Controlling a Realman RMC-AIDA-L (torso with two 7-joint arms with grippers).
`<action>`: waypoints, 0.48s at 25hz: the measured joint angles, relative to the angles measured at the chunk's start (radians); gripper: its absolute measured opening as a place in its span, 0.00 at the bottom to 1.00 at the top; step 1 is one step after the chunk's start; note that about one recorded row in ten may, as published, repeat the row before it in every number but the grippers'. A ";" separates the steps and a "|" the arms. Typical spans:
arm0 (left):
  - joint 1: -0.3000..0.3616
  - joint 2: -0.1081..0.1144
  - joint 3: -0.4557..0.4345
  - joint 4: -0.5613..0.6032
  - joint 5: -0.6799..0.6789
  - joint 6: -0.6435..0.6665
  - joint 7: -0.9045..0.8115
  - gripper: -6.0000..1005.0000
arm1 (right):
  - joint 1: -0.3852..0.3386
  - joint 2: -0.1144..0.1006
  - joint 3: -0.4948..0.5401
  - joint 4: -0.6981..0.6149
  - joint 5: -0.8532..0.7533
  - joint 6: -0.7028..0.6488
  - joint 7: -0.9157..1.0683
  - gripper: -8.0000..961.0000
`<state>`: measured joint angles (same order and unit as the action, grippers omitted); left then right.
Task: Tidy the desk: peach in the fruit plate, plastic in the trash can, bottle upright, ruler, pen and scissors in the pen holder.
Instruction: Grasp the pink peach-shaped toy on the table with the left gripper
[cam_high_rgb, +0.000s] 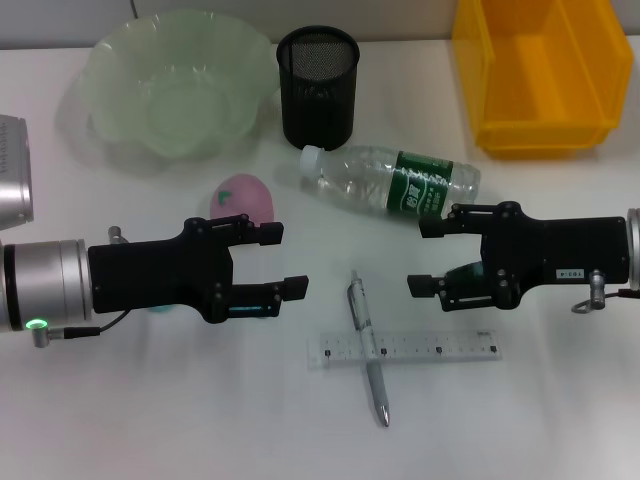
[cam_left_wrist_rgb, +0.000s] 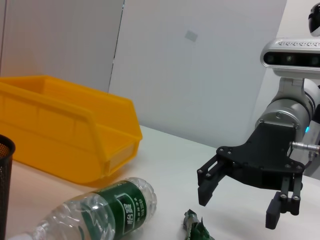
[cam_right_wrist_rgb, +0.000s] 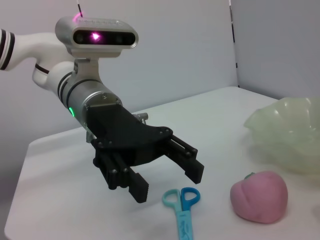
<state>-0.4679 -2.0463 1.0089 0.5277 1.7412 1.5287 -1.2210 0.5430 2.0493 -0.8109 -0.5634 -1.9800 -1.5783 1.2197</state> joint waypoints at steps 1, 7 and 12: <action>0.000 0.000 0.000 0.000 0.000 -0.001 0.000 0.78 | 0.000 0.000 -0.001 0.000 0.000 0.000 -0.001 0.82; 0.000 0.000 0.000 0.000 0.000 -0.001 0.000 0.77 | 0.000 0.000 -0.005 0.002 0.000 0.000 -0.001 0.82; 0.000 -0.001 -0.004 0.001 -0.001 0.001 0.000 0.77 | 0.000 0.000 -0.002 0.002 0.000 0.002 -0.002 0.82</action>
<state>-0.4678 -2.0471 1.0053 0.5287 1.7403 1.5294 -1.2210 0.5428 2.0493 -0.8128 -0.5613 -1.9804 -1.5762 1.2180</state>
